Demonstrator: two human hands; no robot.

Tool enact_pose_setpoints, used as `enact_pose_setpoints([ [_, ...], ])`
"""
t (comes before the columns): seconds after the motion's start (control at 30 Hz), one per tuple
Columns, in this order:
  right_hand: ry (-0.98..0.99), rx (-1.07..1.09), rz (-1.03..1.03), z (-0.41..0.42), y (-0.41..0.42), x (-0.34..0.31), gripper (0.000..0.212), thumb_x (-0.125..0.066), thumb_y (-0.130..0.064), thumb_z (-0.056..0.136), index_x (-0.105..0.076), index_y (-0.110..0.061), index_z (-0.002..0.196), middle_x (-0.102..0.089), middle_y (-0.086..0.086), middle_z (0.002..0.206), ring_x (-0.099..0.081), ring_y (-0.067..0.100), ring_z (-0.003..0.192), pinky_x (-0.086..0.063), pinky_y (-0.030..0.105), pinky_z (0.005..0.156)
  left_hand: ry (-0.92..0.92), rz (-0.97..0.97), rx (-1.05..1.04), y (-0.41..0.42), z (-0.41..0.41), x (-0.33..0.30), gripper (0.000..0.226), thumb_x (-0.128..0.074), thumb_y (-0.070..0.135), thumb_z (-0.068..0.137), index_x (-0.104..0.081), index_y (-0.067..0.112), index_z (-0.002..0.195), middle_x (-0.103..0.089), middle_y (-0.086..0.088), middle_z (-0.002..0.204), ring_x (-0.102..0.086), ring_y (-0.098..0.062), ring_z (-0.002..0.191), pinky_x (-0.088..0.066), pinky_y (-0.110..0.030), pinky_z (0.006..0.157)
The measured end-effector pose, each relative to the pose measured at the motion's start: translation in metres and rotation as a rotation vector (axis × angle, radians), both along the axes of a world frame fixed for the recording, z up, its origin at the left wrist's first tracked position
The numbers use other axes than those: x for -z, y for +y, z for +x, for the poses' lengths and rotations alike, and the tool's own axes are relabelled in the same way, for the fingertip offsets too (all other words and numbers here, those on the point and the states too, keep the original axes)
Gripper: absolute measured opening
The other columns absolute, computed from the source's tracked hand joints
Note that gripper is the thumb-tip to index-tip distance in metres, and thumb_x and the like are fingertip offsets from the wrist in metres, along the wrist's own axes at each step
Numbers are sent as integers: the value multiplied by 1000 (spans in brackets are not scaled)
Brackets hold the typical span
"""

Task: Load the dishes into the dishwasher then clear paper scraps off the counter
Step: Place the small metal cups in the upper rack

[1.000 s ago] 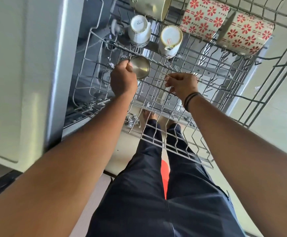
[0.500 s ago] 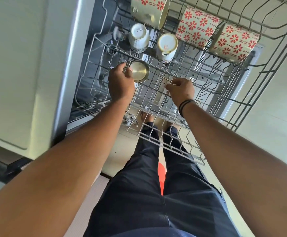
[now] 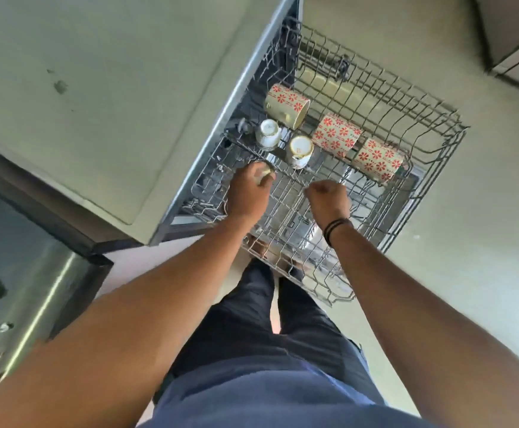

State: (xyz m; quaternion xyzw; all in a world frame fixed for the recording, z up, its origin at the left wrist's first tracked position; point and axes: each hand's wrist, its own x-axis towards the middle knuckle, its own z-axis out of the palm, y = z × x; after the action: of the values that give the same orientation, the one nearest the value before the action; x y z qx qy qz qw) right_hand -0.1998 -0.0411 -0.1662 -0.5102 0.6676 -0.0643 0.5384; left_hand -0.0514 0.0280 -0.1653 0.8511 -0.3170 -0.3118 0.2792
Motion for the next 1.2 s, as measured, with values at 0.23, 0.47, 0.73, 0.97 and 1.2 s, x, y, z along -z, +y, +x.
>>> enact_pose_setpoints([
  [0.23,-137,-39,-99,27,-1,-71,8,-64,-25,89,-69,-25,83,-71,-8,79,-64,12,76,-54,27,69,51,-146,-39,19,6,-79,24,-65,22,97,-71,14,118,-74,1,101,-70,-8,76,-51,-17,61],
  [0.47,-269,-147,-301,100,8,-137,10,-65,-15,91,-71,-18,85,-68,-7,75,-59,2,66,-55,25,66,239,-337,-288,50,45,-150,20,-60,13,99,-69,7,116,-77,-6,94,-76,-17,73,-60,-29,65],
  [0.73,-480,-296,-354,234,73,-201,7,-68,-26,86,-72,-24,81,-71,-1,69,-65,19,66,-59,43,73,191,-492,-581,121,143,-205,20,-62,15,97,-72,7,114,-76,-8,100,-73,-19,83,-49,-12,58],
  [0.97,-541,-574,-277,372,180,-215,27,-61,-51,64,-70,-29,76,-73,-2,75,-71,26,76,-59,50,79,93,-556,-960,249,270,-213,8,-65,17,94,-72,21,94,-76,-5,91,-71,-14,71,-49,-21,58],
  [1.2,-572,-791,-170,488,301,-225,8,-68,-23,86,-68,-16,90,-70,6,79,-58,14,53,-52,31,52,26,-648,-1270,370,354,-209,7,-66,26,93,-70,25,89,-74,3,82,-71,-11,67,-58,-36,71],
])
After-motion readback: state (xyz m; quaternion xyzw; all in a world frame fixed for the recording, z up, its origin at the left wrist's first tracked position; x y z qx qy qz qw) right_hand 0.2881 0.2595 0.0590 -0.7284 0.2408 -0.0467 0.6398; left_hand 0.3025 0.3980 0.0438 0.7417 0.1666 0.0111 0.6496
